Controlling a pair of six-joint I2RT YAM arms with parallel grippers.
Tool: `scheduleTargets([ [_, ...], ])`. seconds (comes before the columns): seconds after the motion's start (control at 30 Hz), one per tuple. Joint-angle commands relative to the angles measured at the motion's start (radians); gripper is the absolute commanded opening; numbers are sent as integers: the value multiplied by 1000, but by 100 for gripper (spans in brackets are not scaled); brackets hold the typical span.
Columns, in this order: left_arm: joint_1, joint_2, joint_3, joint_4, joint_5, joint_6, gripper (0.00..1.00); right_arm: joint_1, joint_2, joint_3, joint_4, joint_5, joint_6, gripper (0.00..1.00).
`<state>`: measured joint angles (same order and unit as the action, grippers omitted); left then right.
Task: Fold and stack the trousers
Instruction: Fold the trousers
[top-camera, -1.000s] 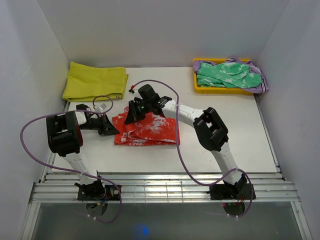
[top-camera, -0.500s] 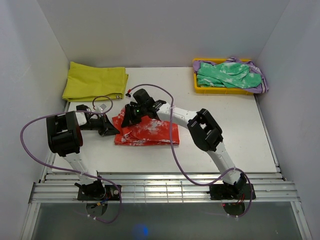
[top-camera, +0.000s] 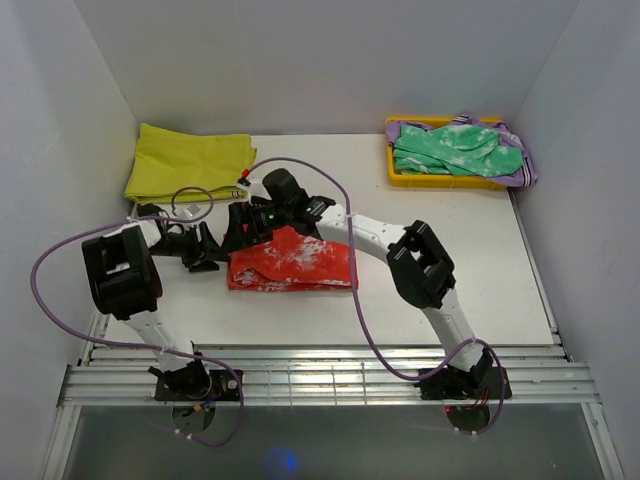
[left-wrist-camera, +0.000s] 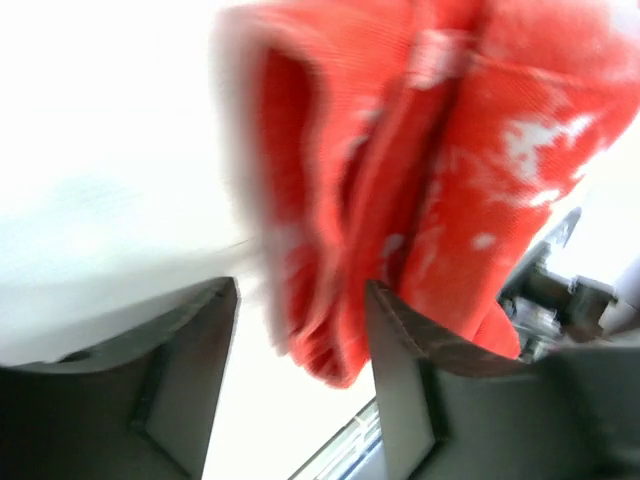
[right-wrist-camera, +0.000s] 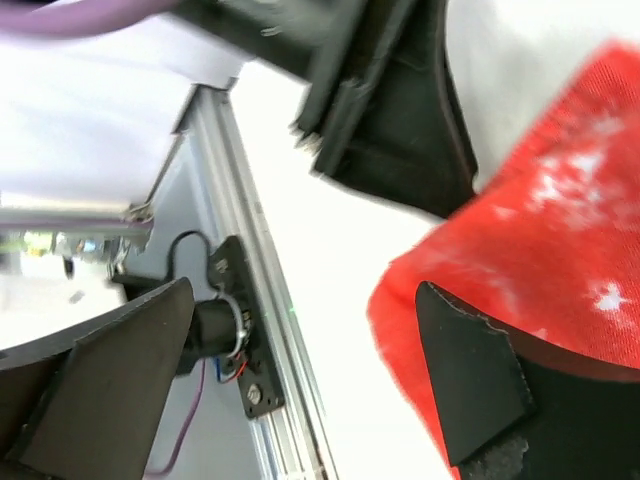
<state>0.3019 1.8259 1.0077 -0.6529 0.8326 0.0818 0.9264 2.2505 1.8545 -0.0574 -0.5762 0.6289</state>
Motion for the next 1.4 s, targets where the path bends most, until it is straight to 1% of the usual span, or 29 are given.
scheduleTargets([
  [0.0, 86, -77, 66, -128, -145, 90, 66, -55, -158, 5, 16, -115, -113, 95],
  [0.07, 133, -108, 112, -198, -150, 151, 67, -118, -215, -23, -8, -206, -165, 93],
  [0.1, 149, -120, 126, -214, -156, 173, 68, -144, -230, -31, -33, -230, -228, 93],
  [0.13, 163, -135, 140, -244, -144, 223, 68, -174, -262, -38, -95, -260, -260, 93],
  [0.17, 184, -149, 175, -267, -121, 258, 69, -236, -279, -44, -143, -292, -305, 93],
  [0.2, 186, -177, 195, -286, -74, 288, 69, -265, -296, -58, -195, -292, -422, 94],
  [0.23, 186, -194, 210, -309, -38, 311, 69, -296, -333, -70, -255, -277, -481, 96],
  [0.27, 183, -212, 227, -312, 6, 323, 69, -360, -351, -90, -347, -263, -530, 97],
  [0.3, 171, -235, 232, -315, 43, 320, 69, -391, -370, -147, -381, -255, -610, 97],
  [0.33, 149, -241, 235, -303, 54, 305, 69, -421, -409, -184, -406, -238, -630, 97],
  [0.37, 93, -243, 233, -294, 48, 267, 69, -479, -429, -224, -435, -205, -677, 97],
  [0.4, 65, -241, 227, -280, 48, 245, 68, -507, -443, -262, -447, -197, -704, 97],
  [0.43, 19, -243, 218, -231, 36, 218, 68, -533, -463, -325, -461, -171, -747, 97],
  [0.47, 0, -243, 206, -203, 25, 157, 68, -578, -471, -354, -478, -156, -761, 97],
  [0.57, -76, -232, 172, -105, -48, 79, 67, -650, -483, -455, -499, -134, -784, 97],
  [0.63, -127, -215, 160, -55, -81, 27, 68, -676, -474, -503, -498, -139, -787, 98],
  [0.67, -141, -203, 161, -47, -134, 12, 67, -692, -470, -515, -498, -146, -790, 99],
  [0.73, -168, -176, 172, -40, -164, -14, 65, -695, -451, -537, -487, -152, -796, 100],
  [0.77, -173, -156, 175, -34, -171, -20, 63, -695, -445, -560, -475, -160, -788, 100],
  [0.8, -179, -149, 175, -28, -188, -28, 61, -695, -440, -575, -460, -163, -782, 96],
  [0.83, -184, -145, 172, -16, -199, -37, 60, -695, -431, -592, -414, -166, -772, 96],
  [0.93, -207, -119, 178, -22, -191, -54, 47, -693, -401, -643, -360, -198, -721, 91],
  [0.97, -208, -116, 181, -24, -179, -59, 40, -693, -393, -653, -319, -214, -704, 90],
  [1.0, -208, -116, 187, -31, -149, -60, 24, -693, -385, -676, -299, -223, -678, 89],
  [1.03, -207, -125, 193, -57, -133, -63, 15, -693, -370, -686, -280, -232, -666, 86],
  [1.1, -205, -166, 213, -85, -101, -68, 0, -693, -358, -698, -239, -240, -640, 85],
  [1.2, -199, -215, 223, -128, -78, -71, 0, -695, -351, -706, -214, -235, -637, 85],
  [1.27, -173, -237, 200, -140, -63, -71, 0, -693, -364, -709, -213, -231, -637, 86],
  [1.37, -107, -192, 125, -122, -78, -71, 0, -693, -399, -719, -208, -221, -637, 84],
])
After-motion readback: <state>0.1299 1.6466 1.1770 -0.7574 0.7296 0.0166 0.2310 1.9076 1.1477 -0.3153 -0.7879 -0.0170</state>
